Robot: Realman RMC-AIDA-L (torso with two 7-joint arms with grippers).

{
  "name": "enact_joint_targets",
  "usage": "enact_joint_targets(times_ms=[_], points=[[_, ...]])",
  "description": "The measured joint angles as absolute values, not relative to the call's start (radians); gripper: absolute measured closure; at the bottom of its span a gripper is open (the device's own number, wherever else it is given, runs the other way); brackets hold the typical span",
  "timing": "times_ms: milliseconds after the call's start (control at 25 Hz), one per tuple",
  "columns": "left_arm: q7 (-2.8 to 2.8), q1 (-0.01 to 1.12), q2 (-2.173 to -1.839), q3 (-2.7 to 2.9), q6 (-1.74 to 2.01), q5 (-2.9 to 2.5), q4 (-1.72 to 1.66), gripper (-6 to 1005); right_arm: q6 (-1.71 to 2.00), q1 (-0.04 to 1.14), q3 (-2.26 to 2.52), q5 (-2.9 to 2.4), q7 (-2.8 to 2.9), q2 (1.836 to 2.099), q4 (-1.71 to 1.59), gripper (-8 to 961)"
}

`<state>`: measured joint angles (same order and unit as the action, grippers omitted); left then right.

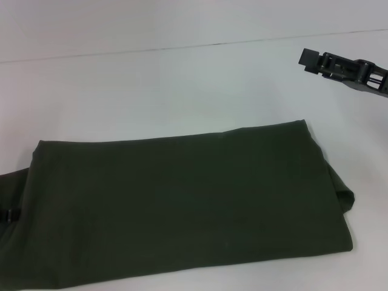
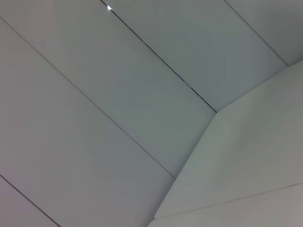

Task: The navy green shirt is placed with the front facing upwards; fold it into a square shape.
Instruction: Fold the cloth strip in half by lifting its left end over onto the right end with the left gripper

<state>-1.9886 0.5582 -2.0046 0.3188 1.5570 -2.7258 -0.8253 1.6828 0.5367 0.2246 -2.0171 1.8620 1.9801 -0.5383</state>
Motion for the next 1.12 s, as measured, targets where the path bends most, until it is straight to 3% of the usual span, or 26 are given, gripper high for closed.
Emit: enact_joint_targets(times_ms=[1120], points=[[-1.981,0.579,-2.0,0.334,1.592,-2.717,-0.826,108,1.683,0.529,0.222,-2.017,1.862,1.98,-0.539,68]])
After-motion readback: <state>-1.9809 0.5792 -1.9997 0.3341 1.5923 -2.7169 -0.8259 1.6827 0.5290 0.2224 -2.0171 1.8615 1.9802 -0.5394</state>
